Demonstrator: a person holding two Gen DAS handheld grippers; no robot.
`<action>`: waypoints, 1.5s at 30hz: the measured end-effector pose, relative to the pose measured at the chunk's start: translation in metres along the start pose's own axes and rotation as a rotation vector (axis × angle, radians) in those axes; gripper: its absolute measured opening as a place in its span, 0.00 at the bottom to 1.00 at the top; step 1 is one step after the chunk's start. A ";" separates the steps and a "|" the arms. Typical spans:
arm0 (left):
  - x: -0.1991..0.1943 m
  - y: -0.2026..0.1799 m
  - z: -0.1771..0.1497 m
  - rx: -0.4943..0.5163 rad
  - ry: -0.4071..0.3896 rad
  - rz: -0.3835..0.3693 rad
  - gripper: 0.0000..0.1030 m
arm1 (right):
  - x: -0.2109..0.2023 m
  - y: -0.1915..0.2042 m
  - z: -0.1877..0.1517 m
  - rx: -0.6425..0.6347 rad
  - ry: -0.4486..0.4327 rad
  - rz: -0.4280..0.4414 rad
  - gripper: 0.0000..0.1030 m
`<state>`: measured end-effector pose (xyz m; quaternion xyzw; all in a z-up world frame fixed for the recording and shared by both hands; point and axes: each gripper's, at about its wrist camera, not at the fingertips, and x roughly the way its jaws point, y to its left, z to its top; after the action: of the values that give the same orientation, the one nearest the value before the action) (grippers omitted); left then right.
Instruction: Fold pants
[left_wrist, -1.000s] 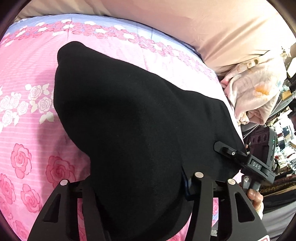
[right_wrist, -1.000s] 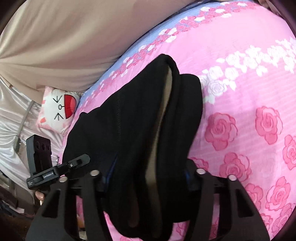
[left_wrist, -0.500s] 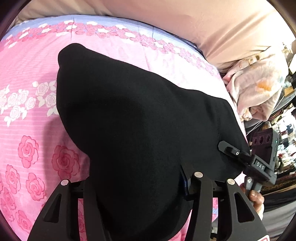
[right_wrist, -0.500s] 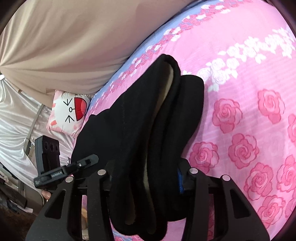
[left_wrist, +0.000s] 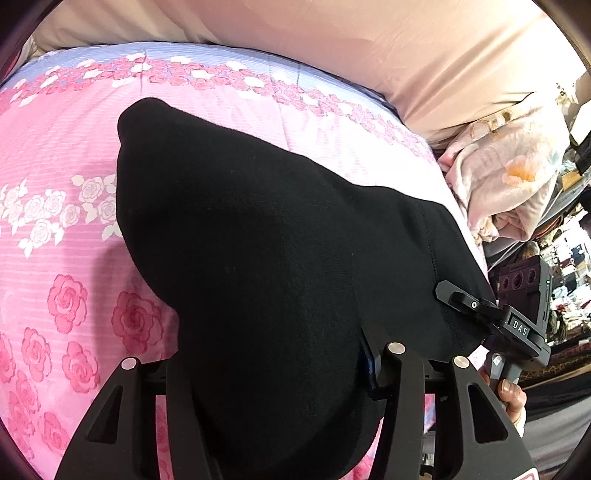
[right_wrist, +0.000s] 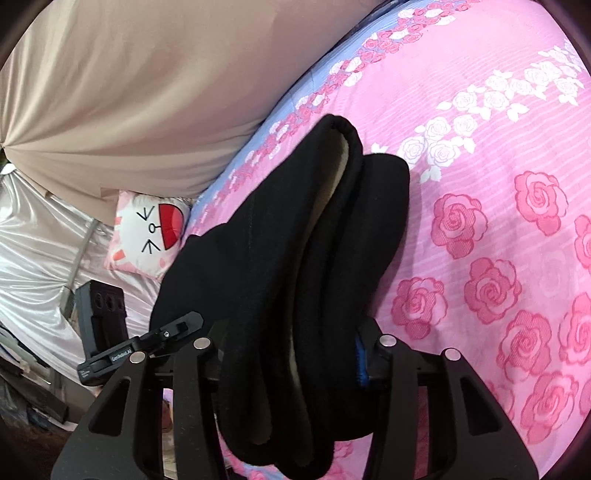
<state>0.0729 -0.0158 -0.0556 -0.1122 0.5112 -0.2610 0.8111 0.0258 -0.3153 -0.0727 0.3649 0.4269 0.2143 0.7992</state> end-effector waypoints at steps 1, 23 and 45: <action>-0.002 0.000 -0.001 0.000 -0.001 -0.005 0.48 | -0.002 0.002 -0.002 -0.003 0.000 0.000 0.43; -0.134 -0.057 0.052 0.209 -0.302 -0.066 0.48 | -0.059 0.137 0.059 -0.327 -0.221 0.091 0.42; 0.053 0.082 0.253 0.112 -0.241 0.031 0.48 | 0.170 0.046 0.240 -0.282 -0.116 -0.018 0.41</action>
<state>0.3412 0.0026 -0.0188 -0.0893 0.3962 -0.2612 0.8757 0.3183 -0.2711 -0.0380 0.2572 0.3490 0.2436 0.8676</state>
